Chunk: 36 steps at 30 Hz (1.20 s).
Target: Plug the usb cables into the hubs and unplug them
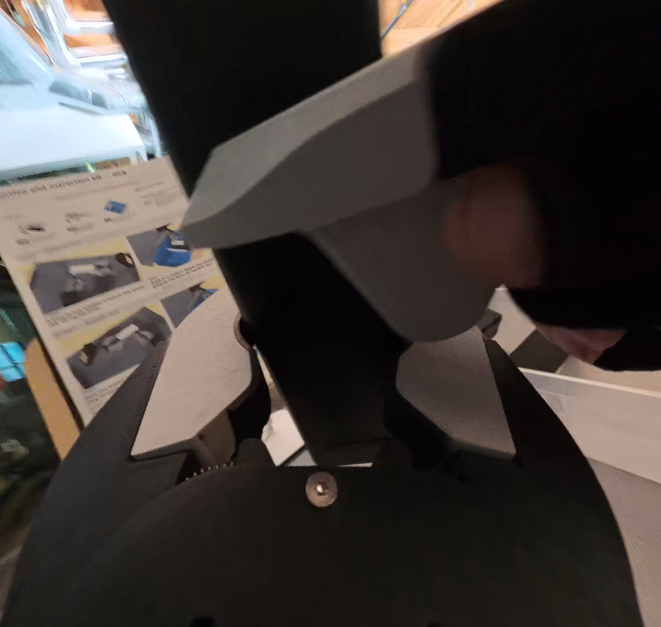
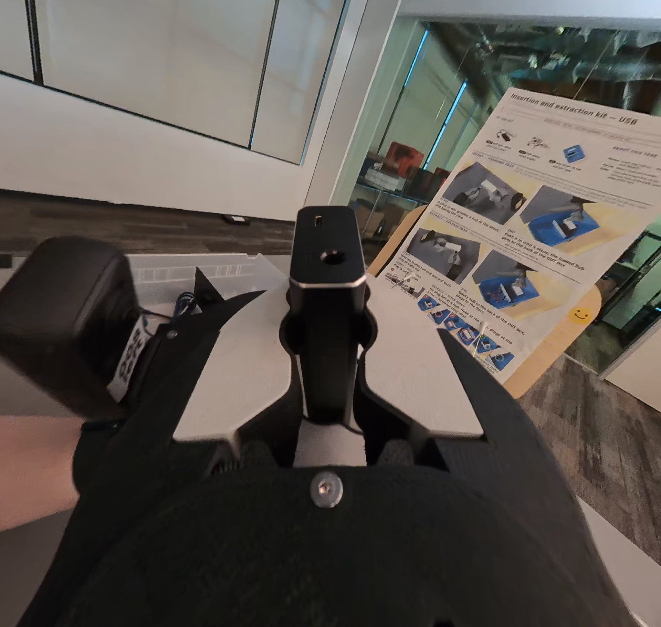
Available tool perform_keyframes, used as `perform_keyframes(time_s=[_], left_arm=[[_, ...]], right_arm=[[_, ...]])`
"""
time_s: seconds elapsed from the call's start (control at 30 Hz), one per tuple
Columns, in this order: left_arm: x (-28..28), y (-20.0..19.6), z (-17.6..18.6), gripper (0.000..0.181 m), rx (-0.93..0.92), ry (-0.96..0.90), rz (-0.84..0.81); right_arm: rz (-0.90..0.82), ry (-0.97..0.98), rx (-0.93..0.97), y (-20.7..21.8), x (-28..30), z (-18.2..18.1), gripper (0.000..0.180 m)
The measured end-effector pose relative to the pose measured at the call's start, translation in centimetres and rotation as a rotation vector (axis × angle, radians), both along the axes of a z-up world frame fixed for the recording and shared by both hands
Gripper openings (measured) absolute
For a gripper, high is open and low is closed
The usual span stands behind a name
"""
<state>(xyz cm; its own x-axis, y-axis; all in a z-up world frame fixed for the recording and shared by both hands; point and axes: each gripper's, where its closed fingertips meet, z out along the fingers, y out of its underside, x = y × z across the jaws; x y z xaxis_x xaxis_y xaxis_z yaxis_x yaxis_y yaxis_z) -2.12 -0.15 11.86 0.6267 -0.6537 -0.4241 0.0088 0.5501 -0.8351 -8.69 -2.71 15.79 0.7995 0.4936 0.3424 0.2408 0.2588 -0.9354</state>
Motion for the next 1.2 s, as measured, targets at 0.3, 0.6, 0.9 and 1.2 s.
perform_keyframes(time_s=[0.3, 0.6, 0.9, 1.2], left_arm=[[0.8, -0.4, -0.2, 0.074, -0.161, 0.066, -0.163], [-1.1, -1.3, 3.3, 0.073, -0.482, -0.001, -0.520], [-0.8, -6.4, 17.9, 0.076, -0.883, -0.127, -1.233], [-0.4, -12.0, 23.2, 0.073, -0.875, -0.102, -1.642]], right_arm=[[-0.027, 0.002, -0.026, 0.3, 0.7, 0.4, 0.038], [0.123, -0.004, 0.090, -2.5, 6.1, 2.0, 0.061], [0.246, 0.181, 0.224, -4.9, 12.0, 6.3, 0.060], [0.343, 0.289, 0.253, -6.7, 13.3, 7.7, 0.054]])
